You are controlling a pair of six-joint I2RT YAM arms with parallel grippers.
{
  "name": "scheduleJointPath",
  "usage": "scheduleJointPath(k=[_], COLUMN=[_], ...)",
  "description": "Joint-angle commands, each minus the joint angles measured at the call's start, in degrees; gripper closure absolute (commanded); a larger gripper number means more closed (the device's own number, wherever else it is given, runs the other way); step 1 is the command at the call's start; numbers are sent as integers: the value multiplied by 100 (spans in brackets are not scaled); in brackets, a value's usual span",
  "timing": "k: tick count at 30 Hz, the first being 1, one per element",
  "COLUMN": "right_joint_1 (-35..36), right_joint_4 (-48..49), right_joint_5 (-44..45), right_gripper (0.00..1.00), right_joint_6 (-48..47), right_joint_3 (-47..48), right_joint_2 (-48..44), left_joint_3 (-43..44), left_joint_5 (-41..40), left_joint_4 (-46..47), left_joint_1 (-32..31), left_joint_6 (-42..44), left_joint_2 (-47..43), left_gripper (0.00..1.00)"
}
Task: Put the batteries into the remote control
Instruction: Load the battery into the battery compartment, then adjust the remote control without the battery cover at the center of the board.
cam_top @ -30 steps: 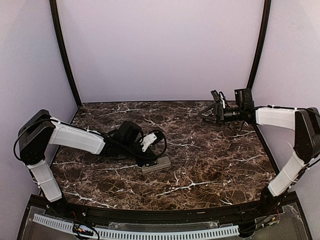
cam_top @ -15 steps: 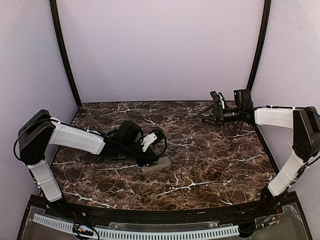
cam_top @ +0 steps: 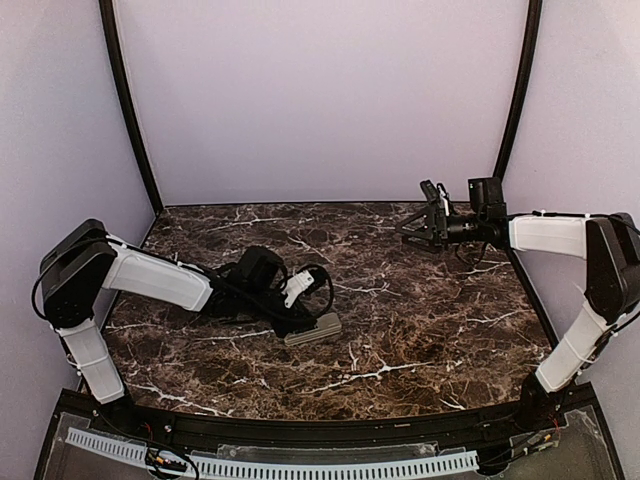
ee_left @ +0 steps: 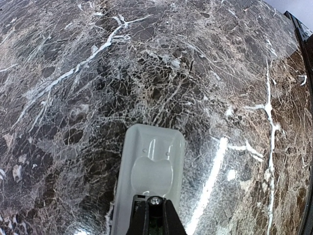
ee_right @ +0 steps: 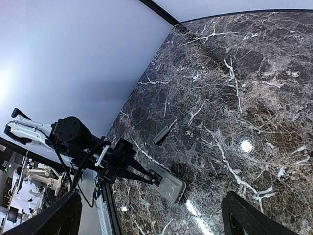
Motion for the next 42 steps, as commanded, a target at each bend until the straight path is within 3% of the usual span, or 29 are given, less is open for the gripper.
scheduleJointPath(k=[1, 14, 24, 35, 38, 42], right_joint_1=[41, 42, 54, 570, 766, 1172], right_joint_4=[156, 166, 69, -1342, -1693, -1948], right_joint_5=[-111, -130, -116, 691, 858, 1039], right_gripper=[1, 1, 1, 2, 8, 26], right_joint_6=[39, 35, -52, -1128, -1272, -1162], right_joint_3=[-15, -4, 4, 422, 564, 666], right_joint_2=[26, 52, 122, 251, 331, 410], left_joint_3=[-92, -80, 40, 297, 220, -51], left_joint_5=[-74, -301, -416, -453, -790, -1344], left_joint_4=[-26, -291, -624, -722, -781, -872], left_joint_1=[20, 20, -28, -104, -94, 7], left_joint_6=[114, 321, 345, 150, 34, -475], left_joint_2=[56, 60, -193, -874, -1123, -1320], left_gripper=[98, 93, 68, 54, 52, 53])
